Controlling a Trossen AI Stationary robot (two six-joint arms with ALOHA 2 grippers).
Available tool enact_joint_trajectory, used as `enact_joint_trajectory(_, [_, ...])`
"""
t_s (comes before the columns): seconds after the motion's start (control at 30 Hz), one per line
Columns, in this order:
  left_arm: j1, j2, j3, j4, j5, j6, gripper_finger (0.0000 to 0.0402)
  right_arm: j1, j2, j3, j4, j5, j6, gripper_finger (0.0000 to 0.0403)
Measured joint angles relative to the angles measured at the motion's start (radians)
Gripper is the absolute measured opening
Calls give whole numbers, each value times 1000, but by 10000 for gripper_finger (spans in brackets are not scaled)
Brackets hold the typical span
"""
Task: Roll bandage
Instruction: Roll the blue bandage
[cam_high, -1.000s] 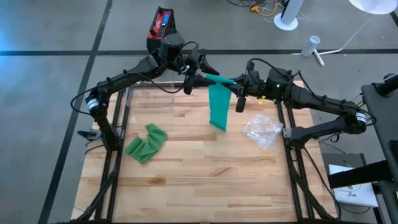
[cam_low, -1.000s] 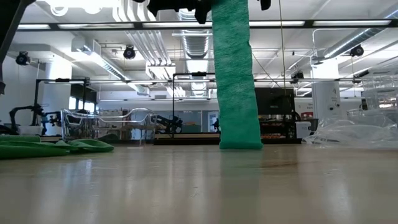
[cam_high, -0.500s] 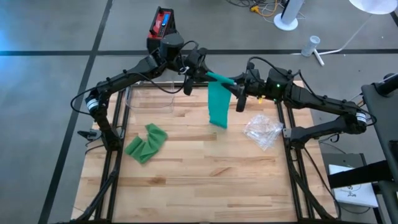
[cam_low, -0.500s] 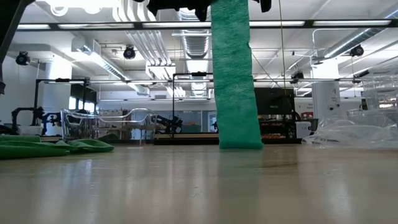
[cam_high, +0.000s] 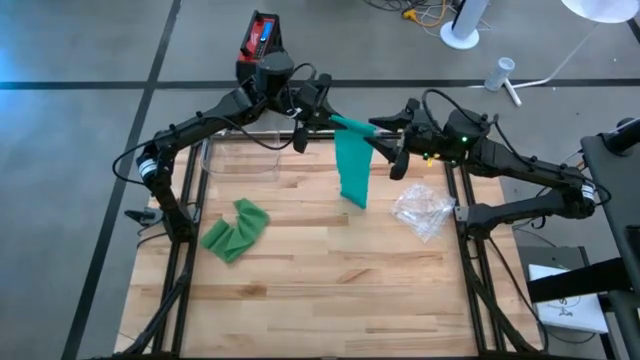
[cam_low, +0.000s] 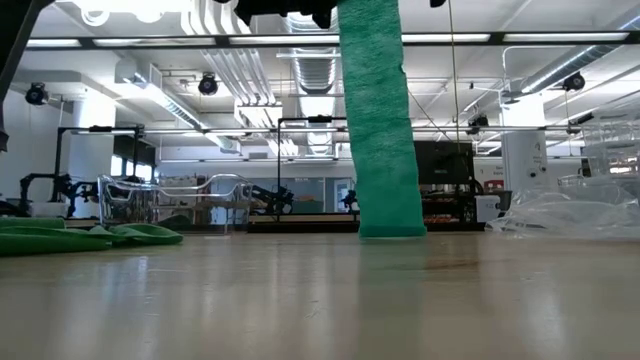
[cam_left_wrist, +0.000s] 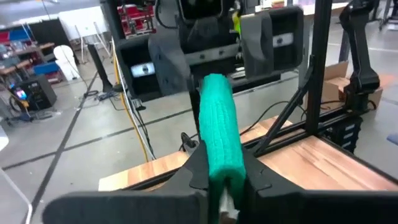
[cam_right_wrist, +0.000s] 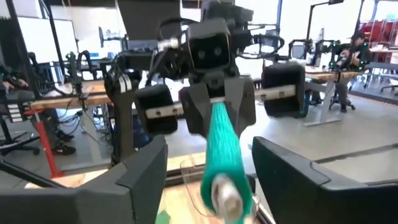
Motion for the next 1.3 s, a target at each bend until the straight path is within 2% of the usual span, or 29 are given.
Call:
enact_joint_trajectory(0.1, [19,0,-2,1,3,22,20,0,0,-44,63,7,-62,239])
enact_joint_trajectory(0.27, [35,-1,-10,2,0,12,35,0,13,-75,141,21,-261,234])
enact_joint_trajectory(0.5, [30,-1,-13,-63,-91,-8,24,0,83,-35,182,4,-422,214])
enact_joint_trajectory(0.9, [22,-1,-13,-77,-108,4,24,-2,152,67,30,7,-526,203])
enact_joint_trajectory(1.3, [9,0,-14,-78,-115,16,22,-38,140,81,-116,6,-491,199])
